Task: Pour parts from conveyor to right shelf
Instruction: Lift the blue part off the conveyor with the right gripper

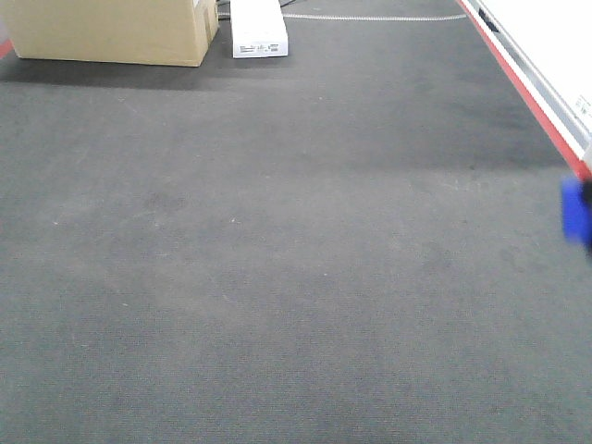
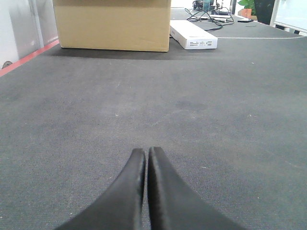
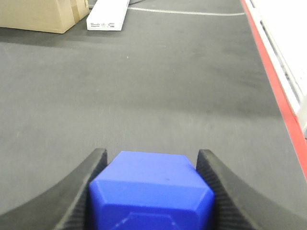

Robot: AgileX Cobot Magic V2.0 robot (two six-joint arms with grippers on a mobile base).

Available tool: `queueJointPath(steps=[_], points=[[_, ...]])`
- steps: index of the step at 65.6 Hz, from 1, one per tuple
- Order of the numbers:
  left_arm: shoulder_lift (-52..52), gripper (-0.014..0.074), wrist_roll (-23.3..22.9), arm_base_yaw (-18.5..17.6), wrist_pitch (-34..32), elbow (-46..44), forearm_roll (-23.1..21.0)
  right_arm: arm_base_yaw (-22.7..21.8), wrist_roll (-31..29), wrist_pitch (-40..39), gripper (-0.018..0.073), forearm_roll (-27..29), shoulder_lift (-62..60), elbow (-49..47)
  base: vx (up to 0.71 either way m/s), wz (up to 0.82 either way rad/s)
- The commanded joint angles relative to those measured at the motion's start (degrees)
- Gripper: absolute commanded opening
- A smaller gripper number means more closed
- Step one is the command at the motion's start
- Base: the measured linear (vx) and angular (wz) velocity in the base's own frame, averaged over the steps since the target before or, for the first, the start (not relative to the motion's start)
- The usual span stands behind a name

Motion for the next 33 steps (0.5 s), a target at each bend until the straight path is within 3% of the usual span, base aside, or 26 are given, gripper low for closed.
queueJointPath(steps=[1, 14, 33], points=[[-0.67, -0.0006, -0.49, 0.16, -4.09, -1.1, -0.45, 0.02, -0.03, -6.23, -0.0005, -0.25, -7.35, 5.49, 0.0, 0.0], [-0.67, -0.0006, -0.49, 0.16, -4.09, -1.1, -0.45, 0.02, -0.03, -6.06, -0.0005, -0.27, -19.19, 13.34, 0.0, 0.0], [-0.67, -0.0006, -0.49, 0.16, -4.09, -1.1, -0.45, 0.02, -0.03, -3.69, -0.0005, -0.16, -20.99, 14.65, 0.0, 0.0]])
